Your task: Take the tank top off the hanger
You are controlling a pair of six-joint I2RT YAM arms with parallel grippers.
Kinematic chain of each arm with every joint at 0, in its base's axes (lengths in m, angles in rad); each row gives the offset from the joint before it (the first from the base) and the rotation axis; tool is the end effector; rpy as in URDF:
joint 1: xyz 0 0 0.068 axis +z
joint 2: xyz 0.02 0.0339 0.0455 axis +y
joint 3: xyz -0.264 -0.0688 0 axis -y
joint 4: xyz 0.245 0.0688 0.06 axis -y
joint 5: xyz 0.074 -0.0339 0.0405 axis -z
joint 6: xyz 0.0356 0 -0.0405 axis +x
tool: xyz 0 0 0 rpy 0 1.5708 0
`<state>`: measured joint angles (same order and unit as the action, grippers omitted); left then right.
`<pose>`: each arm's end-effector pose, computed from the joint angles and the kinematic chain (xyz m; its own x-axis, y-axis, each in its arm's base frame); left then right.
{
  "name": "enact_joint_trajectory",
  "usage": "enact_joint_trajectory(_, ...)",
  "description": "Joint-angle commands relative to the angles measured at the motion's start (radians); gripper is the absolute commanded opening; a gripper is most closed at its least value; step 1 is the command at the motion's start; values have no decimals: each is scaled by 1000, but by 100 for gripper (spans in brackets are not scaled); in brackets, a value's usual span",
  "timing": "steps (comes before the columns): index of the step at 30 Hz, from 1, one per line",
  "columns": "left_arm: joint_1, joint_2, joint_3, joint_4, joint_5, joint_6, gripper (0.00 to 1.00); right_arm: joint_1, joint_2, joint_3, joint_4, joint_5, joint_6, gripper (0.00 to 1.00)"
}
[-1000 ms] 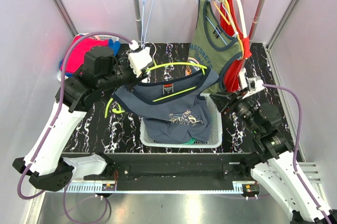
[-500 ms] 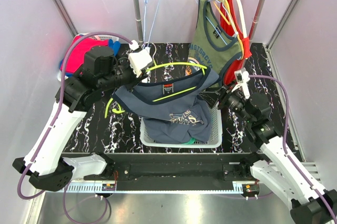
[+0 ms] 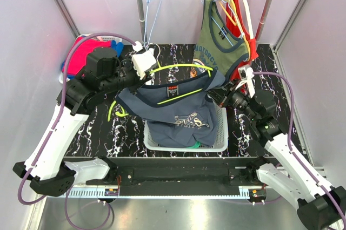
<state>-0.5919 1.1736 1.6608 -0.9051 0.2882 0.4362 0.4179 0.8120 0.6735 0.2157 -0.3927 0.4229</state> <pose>0.1646 -0.1228 0.4808 0.0118 0.4802 -0.8771 0.8225 0.4941 0.2816 0.1735 0.0919 0.3389 -0.2327 0.3115 -0.9213 -0.6888 0.6159 0.3823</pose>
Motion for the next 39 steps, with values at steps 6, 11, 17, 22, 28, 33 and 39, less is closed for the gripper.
enact_joint_trajectory(6,-3,-5,37,67,12,-4,0,-2,-141,49,-113,-5,-4,5)
enact_joint_trajectory(11,-3,-5,43,67,0,-1,0,-4,-276,38,-349,177,17,3)
enact_joint_trajectory(17,-3,-22,27,67,-26,9,0,-4,-441,31,-518,495,20,0)
enact_joint_trajectory(22,-6,-46,13,43,-55,36,0,-2,-327,125,-627,620,25,0)
enact_joint_trajectory(28,-17,-74,25,-15,-32,73,0,-4,-223,178,-633,585,45,0)
enact_joint_trajectory(33,-19,-88,25,-54,-9,94,0,-2,-200,208,-650,600,33,0)
enact_joint_trajectory(39,-28,-104,24,-43,-64,61,0,-4,-175,219,-673,542,-39,0)
